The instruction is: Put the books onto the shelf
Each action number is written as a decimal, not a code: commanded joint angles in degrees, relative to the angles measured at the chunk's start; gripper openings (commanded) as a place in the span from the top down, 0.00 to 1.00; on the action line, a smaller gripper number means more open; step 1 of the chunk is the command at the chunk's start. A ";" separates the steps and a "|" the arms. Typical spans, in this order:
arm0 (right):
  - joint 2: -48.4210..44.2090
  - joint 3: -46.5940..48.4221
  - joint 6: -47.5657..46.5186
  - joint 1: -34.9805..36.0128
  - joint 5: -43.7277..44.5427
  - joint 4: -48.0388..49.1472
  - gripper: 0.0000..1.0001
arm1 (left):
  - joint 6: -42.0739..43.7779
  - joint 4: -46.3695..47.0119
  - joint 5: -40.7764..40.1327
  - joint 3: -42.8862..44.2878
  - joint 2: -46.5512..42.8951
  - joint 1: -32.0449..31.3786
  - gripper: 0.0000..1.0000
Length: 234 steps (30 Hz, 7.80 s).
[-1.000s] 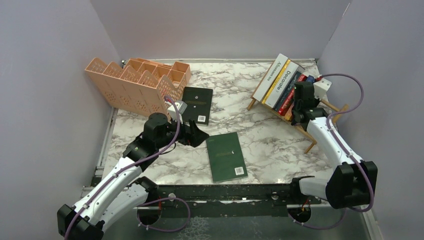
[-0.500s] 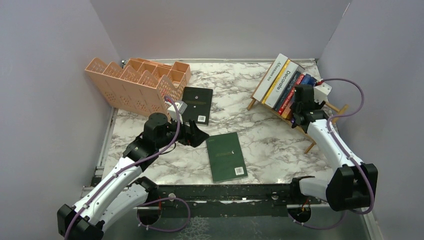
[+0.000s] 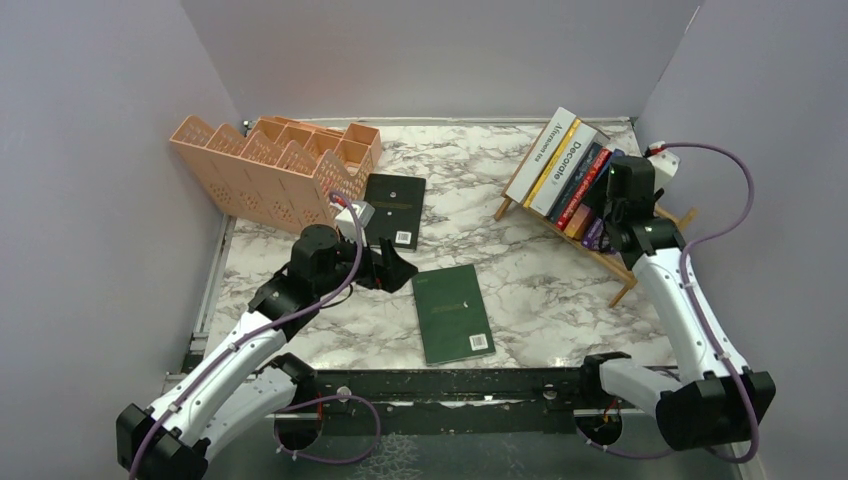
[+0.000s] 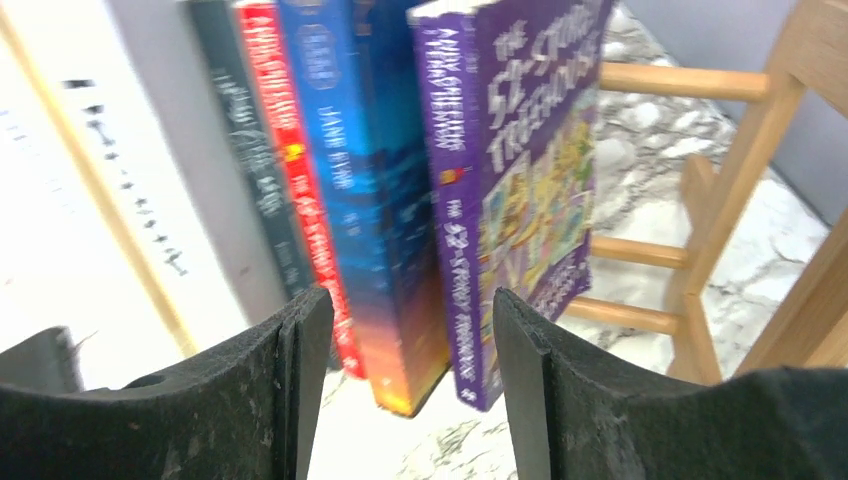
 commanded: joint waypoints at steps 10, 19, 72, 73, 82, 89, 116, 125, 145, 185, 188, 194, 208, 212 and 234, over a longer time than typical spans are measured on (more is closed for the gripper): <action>-8.88 -1.51 -8.03 0.21 -45.06 1.38 0.34 | -2.71 -2.56 -11.26 -1.06 3.66 0.45 0.01; -10.65 -13.47 -3.73 13.26 -47.06 5.83 0.34 | -13.21 5.03 -9.17 -5.55 12.18 -0.38 0.12; 7.27 -39.14 19.54 32.37 -41.40 36.37 0.36 | -42.91 40.39 4.34 -17.59 20.67 -8.80 0.58; 7.19 -39.18 19.59 32.37 -41.40 36.37 0.36 | -43.70 41.47 5.23 -17.61 21.25 -8.82 0.57; 7.01 -39.53 20.26 32.35 -41.11 36.64 0.36 | -44.24 44.20 7.04 -16.58 27.15 -8.86 0.53; 5.19 -38.92 20.08 32.32 -40.89 35.01 0.36 | -39.75 46.13 8.22 -15.42 32.50 -8.88 0.80; -23.17 -44.53 27.58 32.34 -42.55 35.16 0.17 | -29.67 46.13 25.06 -11.27 17.90 -1.93 1.00; -17.64 -45.72 25.48 32.38 -60.37 55.67 0.17 | -29.67 46.13 25.47 -10.78 18.16 -1.55 1.00; -30.77 -48.02 30.07 32.32 -56.63 62.96 0.67 | -28.57 46.16 26.98 -10.80 19.64 0.53 1.00; -24.95 10.36 -19.19 32.32 32.97 -4.83 0.99 | 2.35 -2.08 4.50 1.65 8.60 8.58 0.20; -23.18 9.29 -20.71 32.30 40.15 -5.40 0.99 | 1.86 -2.12 4.56 1.31 8.77 8.60 0.20; -16.32 3.54 -22.25 32.31 45.09 -1.13 0.99 | 0.99 -1.95 5.52 0.56 7.63 8.61 0.20; 2.29 1.60 -5.48 12.72 29.73 -3.42 0.99 | -0.83 -1.86 9.94 -2.46 2.62 8.58 0.20; 6.16 1.35 -2.29 10.28 24.62 -2.62 0.99 | -1.87 -1.82 10.37 -4.46 0.46 8.58 0.20; 8.42 -3.56 -1.70 4.39 9.57 7.92 0.99 | -1.85 -1.87 9.16 -4.80 -3.55 8.58 0.20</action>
